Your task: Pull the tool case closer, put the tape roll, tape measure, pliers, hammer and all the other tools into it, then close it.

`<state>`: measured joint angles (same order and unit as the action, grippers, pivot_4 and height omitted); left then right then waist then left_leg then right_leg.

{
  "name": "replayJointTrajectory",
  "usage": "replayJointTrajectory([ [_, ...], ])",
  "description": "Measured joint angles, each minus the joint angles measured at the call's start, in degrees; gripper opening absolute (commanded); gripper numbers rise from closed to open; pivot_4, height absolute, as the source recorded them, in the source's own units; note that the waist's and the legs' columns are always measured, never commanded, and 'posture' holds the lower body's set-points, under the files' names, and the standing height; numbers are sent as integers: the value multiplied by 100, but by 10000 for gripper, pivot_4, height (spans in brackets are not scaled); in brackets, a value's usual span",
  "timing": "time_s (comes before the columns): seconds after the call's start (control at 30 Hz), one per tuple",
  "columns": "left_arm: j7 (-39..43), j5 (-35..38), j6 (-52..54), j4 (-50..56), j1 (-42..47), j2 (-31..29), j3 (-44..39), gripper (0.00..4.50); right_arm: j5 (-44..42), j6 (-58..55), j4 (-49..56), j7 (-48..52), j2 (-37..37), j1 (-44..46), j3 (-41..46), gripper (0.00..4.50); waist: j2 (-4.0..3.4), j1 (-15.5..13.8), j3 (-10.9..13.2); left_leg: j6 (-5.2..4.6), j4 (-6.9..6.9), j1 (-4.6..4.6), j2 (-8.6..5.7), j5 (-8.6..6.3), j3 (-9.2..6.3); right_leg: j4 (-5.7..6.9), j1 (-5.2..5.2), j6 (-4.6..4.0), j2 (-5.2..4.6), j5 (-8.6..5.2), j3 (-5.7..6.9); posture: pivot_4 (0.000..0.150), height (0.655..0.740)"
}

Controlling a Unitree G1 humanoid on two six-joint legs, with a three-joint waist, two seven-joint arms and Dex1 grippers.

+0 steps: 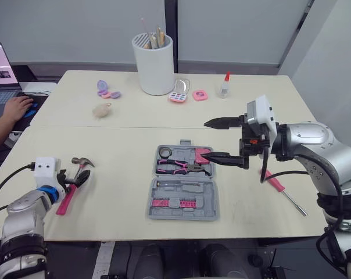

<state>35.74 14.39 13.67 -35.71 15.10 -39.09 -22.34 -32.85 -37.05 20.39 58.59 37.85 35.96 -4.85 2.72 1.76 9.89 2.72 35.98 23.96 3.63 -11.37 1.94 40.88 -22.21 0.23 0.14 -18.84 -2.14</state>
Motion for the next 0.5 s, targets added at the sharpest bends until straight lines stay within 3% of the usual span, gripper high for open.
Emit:
replayJointTrajectory([
  [0.17,151,-129,-355,-761,417,-6,240,44697,-7,-80,109,-18,51,-56,62,45000,0,6,0,0,0,1,0,0,0,0,-1,0,1,0,1,1500,7400],
  [0.2,159,-154,-415,-855,475,-7,281,42919,-9,-95,129,-20,56,-60,75,45000,0,8,0,0,0,1,0,0,0,0,0,0,1,0,0,1500,7400],
  [0.27,146,-207,-486,-1029,595,-24,327,38659,-10,-107,150,-32,58,-61,83,45000,0,7,0,0,0,1,0,0,-1,0,0,0,1,0,1,1500,7400],
  [0.5,95,-255,-738,-1448,759,-100,358,16056,-11,-153,184,-110,68,-73,104,45000,0,2,0,0,0,0,-1,0,-1,1,0,0,1,0,2,1500,7400],
])
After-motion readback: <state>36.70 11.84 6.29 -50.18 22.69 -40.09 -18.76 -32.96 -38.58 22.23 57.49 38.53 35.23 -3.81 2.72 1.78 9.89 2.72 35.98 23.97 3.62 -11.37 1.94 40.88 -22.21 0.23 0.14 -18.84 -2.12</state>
